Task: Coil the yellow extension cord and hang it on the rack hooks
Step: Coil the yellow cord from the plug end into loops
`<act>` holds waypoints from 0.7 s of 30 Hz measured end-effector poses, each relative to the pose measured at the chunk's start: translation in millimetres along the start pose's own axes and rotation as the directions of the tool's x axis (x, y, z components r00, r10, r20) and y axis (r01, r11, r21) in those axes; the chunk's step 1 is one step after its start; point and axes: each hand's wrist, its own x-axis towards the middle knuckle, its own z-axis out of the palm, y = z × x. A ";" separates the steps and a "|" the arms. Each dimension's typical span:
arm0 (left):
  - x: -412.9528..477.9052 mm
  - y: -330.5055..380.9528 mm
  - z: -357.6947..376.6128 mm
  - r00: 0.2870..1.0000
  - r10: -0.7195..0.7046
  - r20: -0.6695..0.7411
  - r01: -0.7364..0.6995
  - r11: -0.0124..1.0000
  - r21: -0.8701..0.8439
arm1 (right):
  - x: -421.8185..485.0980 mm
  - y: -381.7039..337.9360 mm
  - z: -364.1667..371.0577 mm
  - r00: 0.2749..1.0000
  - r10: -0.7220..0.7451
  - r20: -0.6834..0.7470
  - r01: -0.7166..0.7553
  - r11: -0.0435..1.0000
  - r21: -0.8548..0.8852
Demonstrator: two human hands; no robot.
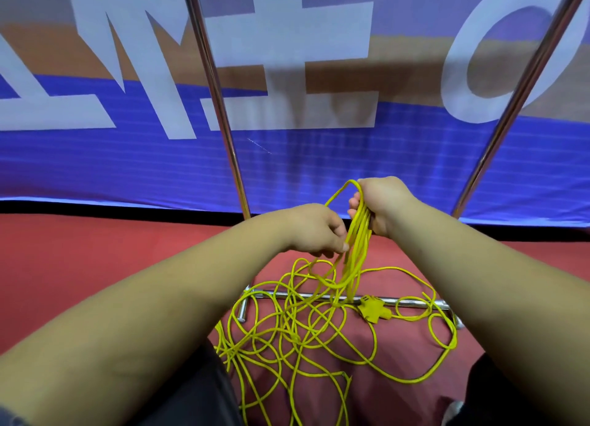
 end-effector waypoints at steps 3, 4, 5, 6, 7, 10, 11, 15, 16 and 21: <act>-2.7 -0.9 -2.2 1.000 0.001 -0.001 -0.001 0.980 -0.200 | 1.0 -6.8 -5.9 1.000 0.001 -0.002 -0.001 0.998 0.066; -3.5 -1.2 -3.9 1.000 0.007 -0.013 -0.010 0.970 -0.242 | 1.0 -8.8 -8.2 1.000 -0.002 0.015 0.001 0.996 0.084; -4.0 -0.9 -6.2 0.999 0.014 -0.034 -0.023 0.960 -0.280 | 0.4 -10.9 -10.7 0.999 -0.007 0.041 0.003 0.996 0.093; -4.7 0.2 -9.4 0.998 0.021 -0.061 -0.040 0.945 -0.324 | 0.0 -12.7 -13.2 0.997 -0.012 0.074 0.005 0.996 0.085; -5.6 1.8 -13.3 0.995 0.025 -0.095 -0.059 0.925 -0.376 | -0.5 -13.9 -15.6 0.993 -0.016 0.114 0.009 0.998 0.066; -9.6 6.3 -26.5 0.979 -0.002 -0.202 -0.113 0.824 -0.556 | -0.9 -14.7 -21.4 0.973 -0.017 0.232 0.026 0.999 -0.039; -10.6 7.1 -29.8 0.973 -0.024 -0.227 -0.128 0.767 -0.629 | -0.6 -13.9 -21.7 0.963 -0.017 0.270 0.037 0.997 -0.066; -9.5 11.8 -36.0 0.958 -0.087 -0.275 -0.211 0.438 -0.874 | -7.7 -6.7 -15.1 0.916 -0.026 0.400 0.105 0.978 -0.177; -8.4 13.5 -37.3 0.956 -0.104 -0.273 -0.220 0.360 -0.907 | -9.8 -4.4 -12.8 0.907 -0.020 0.421 0.110 0.976 -0.190; -0.5 4.8 -45.5 0.952 -0.207 -0.224 -0.187 0.186 -0.965 | -16.8 3.0 -3.3 0.880 -0.014 0.475 0.112 0.978 -0.178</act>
